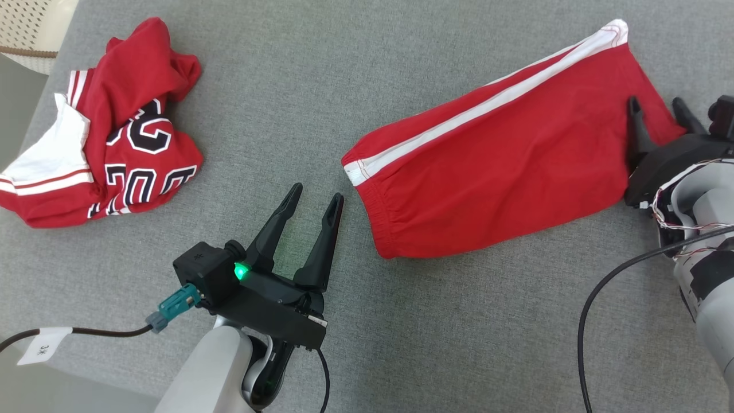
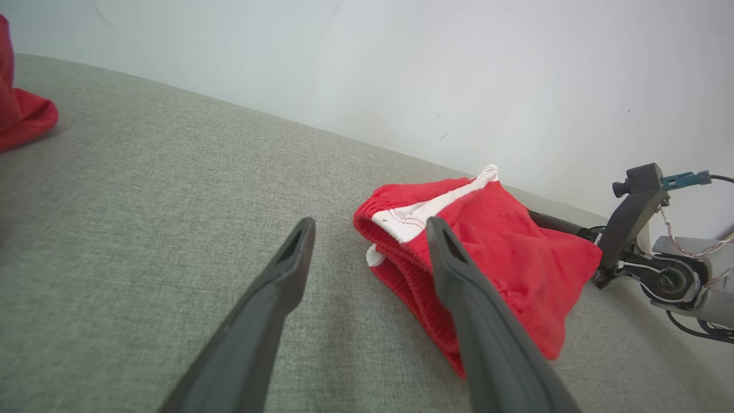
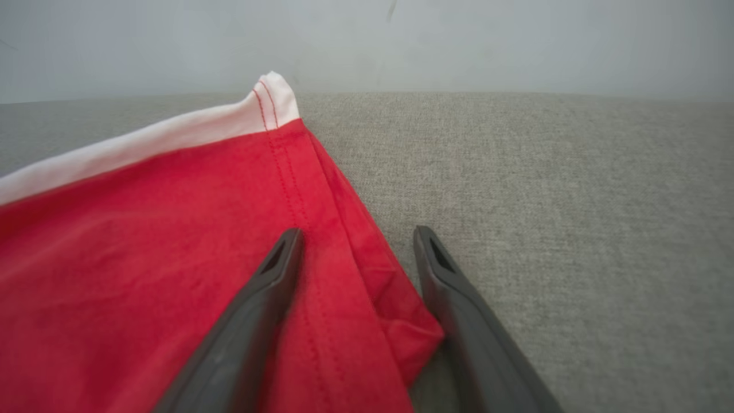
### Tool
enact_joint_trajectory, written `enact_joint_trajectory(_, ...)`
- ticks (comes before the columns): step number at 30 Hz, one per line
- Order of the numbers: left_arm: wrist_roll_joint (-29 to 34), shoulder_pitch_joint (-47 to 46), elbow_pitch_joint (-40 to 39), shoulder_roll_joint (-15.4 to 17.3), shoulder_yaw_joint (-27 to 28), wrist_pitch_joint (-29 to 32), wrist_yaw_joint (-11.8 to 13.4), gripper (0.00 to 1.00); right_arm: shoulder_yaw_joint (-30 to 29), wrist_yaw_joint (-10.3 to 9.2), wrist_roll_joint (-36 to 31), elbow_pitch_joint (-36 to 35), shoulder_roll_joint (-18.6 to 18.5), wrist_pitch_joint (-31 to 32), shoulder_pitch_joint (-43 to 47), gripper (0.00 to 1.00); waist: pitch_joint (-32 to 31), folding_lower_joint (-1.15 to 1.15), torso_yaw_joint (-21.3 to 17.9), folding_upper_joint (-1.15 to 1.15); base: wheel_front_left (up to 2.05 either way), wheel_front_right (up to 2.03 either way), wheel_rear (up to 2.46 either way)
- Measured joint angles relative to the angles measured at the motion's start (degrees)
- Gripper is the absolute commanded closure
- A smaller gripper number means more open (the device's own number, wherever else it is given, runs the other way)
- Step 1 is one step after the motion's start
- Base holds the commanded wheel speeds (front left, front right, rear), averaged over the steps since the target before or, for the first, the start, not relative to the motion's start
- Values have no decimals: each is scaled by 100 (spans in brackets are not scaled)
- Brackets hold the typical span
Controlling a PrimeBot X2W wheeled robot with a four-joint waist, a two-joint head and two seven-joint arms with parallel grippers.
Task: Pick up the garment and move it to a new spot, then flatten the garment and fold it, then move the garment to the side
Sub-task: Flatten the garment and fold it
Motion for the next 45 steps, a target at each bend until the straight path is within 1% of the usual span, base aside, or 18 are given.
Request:
enact_joint_trajectory(2, 1, 8, 8, 0, 1, 0, 0, 0, 112, 0, 138, 49, 13, 43, -8, 87, -37, 0, -2, 0, 0, 0, 0)
enact_joint_trajectory(3, 5, 13, 13, 0, 4, 0, 0, 0, 165, 0, 198, 66, 22, 71, -8, 100, -55, 0, -6, 0, 0, 0, 0)
enact_joint_trajectory(11, 37, 124, 104, 0, 34, 0, 0, 0, 513, 5, 615, 116, 62, 14, 91, 100, -237, 1, -92, 0, 0, 0, 0)
enact_joint_trajectory(20, 81, 292, 216, -4, 105, 0, 0, 0, 560, 5, 1213, 15, 70, -216, 524, 100, -540, 1, -275, 1, 0, 0, 0)
enact_joint_trajectory(25, 104, 390, 281, -1, 162, 0, 0, 0, 553, 4, 1400, -83, 76, -234, 802, 100, -710, 1, -423, 1, 0, 0, 0)
enact_joint_trajectory(29, 141, 489, 358, -1, 293, 0, 0, 0, 465, 4, 1537, -257, 88, -243, 1040, 100, -882, 1, -610, 1, 0, 0, 0)
enact_joint_trajectory(35, 196, 713, 434, -1, 448, 0, 0, 0, 253, 4, 1549, -499, 170, -248, 1589, 100, -1218, 1, -885, 1, 0, 0, 0)
enact_joint_trajectory(45, 215, 1142, 502, -1, 610, 0, 0, 0, -66, 5, 1454, -501, 178, -248, 2263, 100, -1846, 0, -1255, 0, 0, 0, 0)
